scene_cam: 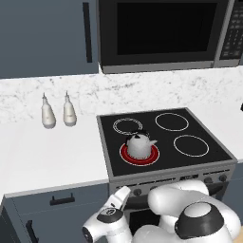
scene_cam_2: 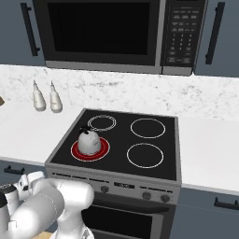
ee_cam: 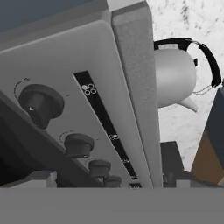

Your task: Turn off the front left burner of the stove.

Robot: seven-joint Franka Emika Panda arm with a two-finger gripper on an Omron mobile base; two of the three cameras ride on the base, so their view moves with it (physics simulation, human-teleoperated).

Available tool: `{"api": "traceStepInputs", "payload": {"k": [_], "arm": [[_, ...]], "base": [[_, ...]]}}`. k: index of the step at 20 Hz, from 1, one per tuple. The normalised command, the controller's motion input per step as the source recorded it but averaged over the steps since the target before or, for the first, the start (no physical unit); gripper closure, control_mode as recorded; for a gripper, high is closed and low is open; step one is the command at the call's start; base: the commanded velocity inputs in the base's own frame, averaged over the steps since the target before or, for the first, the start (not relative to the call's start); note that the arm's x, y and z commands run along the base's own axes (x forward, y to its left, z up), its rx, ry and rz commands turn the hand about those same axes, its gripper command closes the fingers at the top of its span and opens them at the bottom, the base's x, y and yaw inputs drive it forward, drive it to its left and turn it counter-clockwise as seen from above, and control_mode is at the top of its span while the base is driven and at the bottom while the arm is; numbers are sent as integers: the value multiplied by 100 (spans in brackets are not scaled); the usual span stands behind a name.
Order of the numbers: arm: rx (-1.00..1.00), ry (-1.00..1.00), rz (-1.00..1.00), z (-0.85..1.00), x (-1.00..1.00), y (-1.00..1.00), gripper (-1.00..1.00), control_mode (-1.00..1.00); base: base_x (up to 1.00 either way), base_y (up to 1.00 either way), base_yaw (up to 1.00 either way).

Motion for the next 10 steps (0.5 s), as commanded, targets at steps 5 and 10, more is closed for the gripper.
{"api": "traceStepInputs", "payload": {"k": [5,10], "arm": [[0,0,0,0,26,0,-100,-100],[0,0,6,-24,6,0,-100,-100]], "base": [[0,0,0],[0,0,0]]}}
